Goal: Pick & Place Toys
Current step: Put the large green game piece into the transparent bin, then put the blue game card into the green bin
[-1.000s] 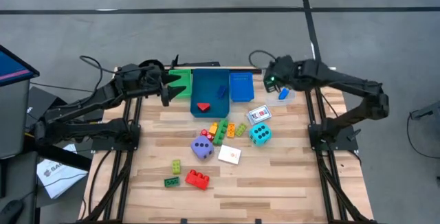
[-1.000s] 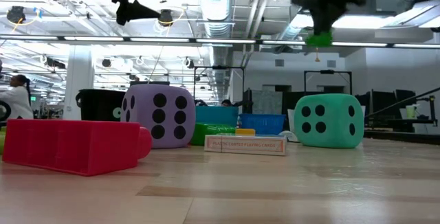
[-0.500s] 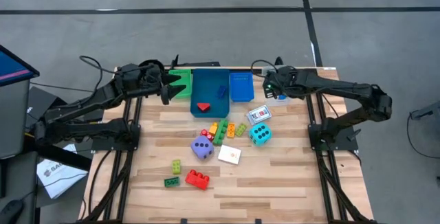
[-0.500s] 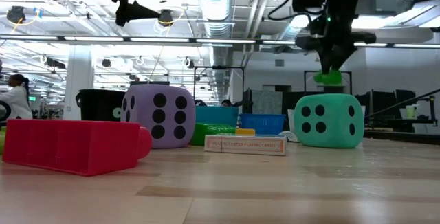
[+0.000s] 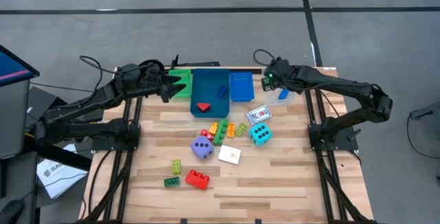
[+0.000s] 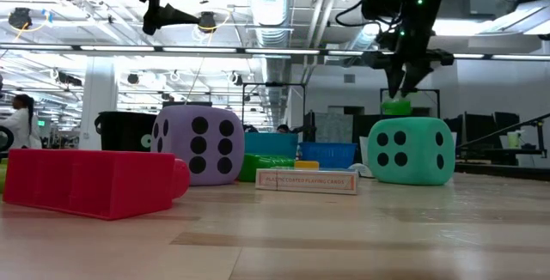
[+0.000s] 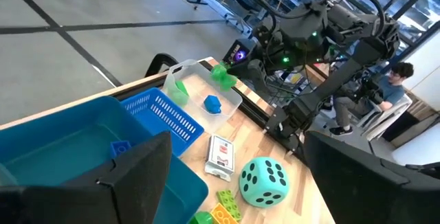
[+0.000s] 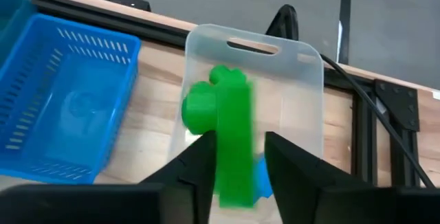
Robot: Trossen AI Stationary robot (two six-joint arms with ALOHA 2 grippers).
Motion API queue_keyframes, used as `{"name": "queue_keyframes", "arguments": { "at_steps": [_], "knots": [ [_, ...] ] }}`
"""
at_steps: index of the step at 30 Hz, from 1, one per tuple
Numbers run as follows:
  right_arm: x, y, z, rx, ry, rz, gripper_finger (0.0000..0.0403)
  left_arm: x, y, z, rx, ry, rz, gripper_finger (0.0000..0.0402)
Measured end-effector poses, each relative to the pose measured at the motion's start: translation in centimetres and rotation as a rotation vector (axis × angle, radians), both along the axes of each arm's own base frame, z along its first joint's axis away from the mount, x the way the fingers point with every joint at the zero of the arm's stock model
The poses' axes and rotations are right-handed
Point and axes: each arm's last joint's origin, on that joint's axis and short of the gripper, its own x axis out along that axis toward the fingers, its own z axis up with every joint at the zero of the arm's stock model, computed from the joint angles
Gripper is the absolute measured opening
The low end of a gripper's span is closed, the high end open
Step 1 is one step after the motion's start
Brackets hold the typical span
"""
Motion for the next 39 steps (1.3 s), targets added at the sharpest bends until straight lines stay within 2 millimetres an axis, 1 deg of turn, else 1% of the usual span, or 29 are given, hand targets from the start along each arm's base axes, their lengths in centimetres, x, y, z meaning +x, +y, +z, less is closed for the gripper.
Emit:
{"name": "queue_keyframes", "arguments": {
  "at_steps": [8,12,15,19,24,29,34,39],
  "knots": [
    [0.1,0.1,0.0,0.021,-0.011,0.012,0.0221,0.0,0.0,0.0,0.002,0.001,0.000,0.0324],
    [0.7,0.9,-0.1,0.087,-0.057,0.077,0.0251,0.0,0.0,0.0,0.007,0.003,-0.001,0.0324],
    [1.6,2.1,-0.1,0.114,-0.091,0.152,0.0255,0.0,0.0,0.0,0.030,0.012,-0.006,0.0324],
    [2.9,4.4,0.1,0.106,-0.124,0.246,0.0255,0.0,0.0,0.0,0.062,0.025,-0.012,0.0324],
    [3.7,7.2,0.1,0.130,-0.168,0.281,0.0255,0.0,0.0,0.0,0.064,0.025,-0.013,0.0324],
    [4.9,9.8,0.1,0.158,-0.219,0.400,0.0255,0.0,0.0,0.0,0.065,0.026,-0.013,0.0324],
    [6.7,11.6,-1.5,0.186,-0.196,0.474,0.0255,0.0,0.0,0.0,0.065,0.027,-0.013,0.0324],
    [8.3,12.1,-4.5,0.234,-0.132,0.423,0.0255,0.0,0.0,-0.1,0.063,0.030,-0.014,0.0324]
  ]
}}
